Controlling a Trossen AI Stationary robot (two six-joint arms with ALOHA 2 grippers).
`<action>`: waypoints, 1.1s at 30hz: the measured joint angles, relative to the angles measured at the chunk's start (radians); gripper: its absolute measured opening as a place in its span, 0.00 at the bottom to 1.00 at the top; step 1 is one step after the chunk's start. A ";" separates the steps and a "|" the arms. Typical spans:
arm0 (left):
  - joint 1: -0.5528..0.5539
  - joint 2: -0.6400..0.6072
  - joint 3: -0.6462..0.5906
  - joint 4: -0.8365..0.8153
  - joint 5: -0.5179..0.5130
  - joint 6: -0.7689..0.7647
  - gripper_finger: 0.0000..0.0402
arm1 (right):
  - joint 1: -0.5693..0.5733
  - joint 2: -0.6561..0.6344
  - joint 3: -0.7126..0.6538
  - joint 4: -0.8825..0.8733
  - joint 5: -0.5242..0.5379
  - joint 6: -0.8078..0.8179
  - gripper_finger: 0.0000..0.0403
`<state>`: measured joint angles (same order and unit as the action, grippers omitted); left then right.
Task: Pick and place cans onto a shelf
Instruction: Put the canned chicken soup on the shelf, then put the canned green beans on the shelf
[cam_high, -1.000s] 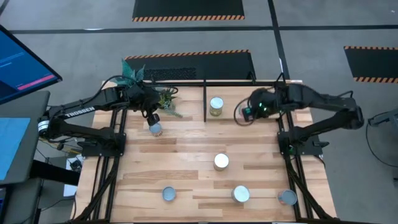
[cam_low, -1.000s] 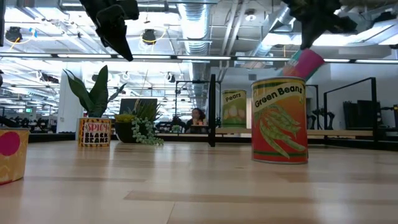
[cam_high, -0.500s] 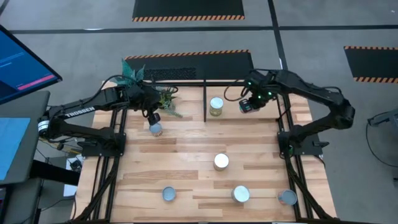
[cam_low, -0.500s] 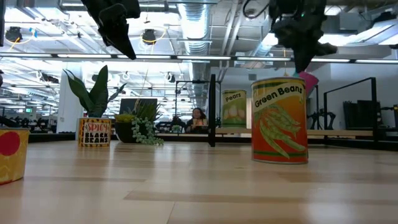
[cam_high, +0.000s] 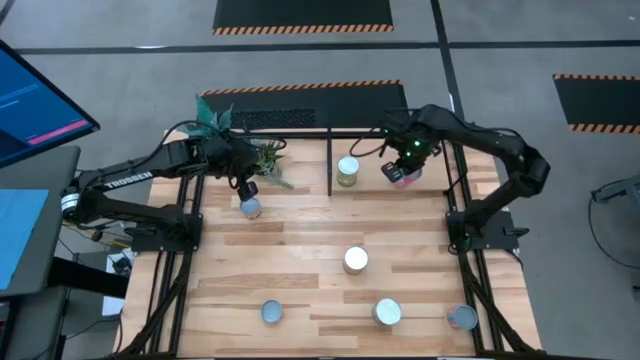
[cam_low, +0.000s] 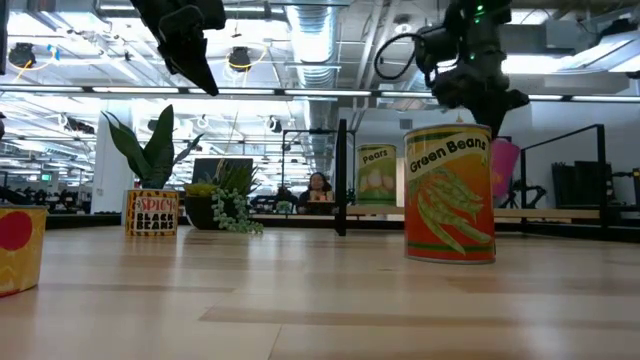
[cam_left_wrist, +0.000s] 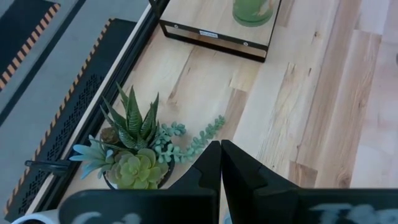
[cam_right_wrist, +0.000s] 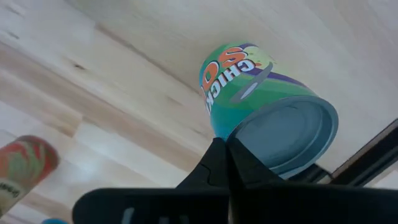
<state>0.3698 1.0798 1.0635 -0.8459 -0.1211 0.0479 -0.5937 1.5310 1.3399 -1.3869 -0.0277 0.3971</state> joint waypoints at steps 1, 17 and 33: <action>0.000 0.000 0.000 0.000 0.000 0.000 0.00 | -0.003 0.014 0.002 0.000 0.000 -0.008 0.00; 0.000 0.000 0.000 -0.001 0.009 -0.006 0.00 | -0.019 0.129 0.070 0.007 0.007 -0.084 0.14; 0.000 0.000 0.000 -0.001 0.009 -0.007 0.00 | -0.017 0.127 0.161 -0.001 0.030 -0.096 0.35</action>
<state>0.3698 1.0798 1.0637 -0.8467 -0.1121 0.0410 -0.6108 1.6577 1.5010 -1.3877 0.0025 0.3012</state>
